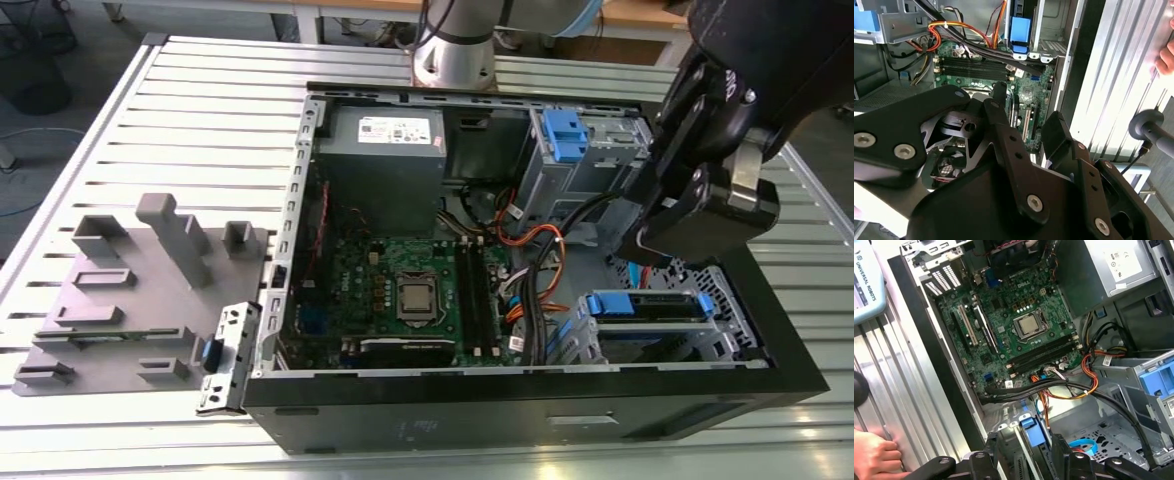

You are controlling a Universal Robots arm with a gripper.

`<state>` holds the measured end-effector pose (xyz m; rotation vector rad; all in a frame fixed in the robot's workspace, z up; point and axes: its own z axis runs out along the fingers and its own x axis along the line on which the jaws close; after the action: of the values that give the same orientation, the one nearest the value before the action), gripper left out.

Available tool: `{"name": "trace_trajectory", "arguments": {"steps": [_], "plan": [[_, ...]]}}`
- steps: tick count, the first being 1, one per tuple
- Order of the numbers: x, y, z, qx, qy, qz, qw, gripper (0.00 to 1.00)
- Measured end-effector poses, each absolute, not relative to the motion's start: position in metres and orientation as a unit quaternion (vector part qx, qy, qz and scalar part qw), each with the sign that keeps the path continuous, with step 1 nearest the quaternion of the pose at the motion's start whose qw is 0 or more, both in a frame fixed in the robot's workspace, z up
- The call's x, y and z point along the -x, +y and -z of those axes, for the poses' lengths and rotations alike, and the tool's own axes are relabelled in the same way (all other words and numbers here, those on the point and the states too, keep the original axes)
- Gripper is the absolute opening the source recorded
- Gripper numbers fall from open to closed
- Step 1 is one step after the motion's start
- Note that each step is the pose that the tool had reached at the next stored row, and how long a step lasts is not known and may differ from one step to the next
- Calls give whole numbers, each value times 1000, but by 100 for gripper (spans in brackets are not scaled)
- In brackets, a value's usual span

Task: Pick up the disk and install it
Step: 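Insert the first disk wire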

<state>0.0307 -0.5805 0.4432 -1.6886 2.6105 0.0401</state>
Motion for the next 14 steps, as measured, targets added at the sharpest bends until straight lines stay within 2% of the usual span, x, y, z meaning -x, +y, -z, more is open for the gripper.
{"name": "trace_trajectory", "arguments": {"steps": [14], "plan": [[-43,-580,-431,552,834,-14,14,55]]}}
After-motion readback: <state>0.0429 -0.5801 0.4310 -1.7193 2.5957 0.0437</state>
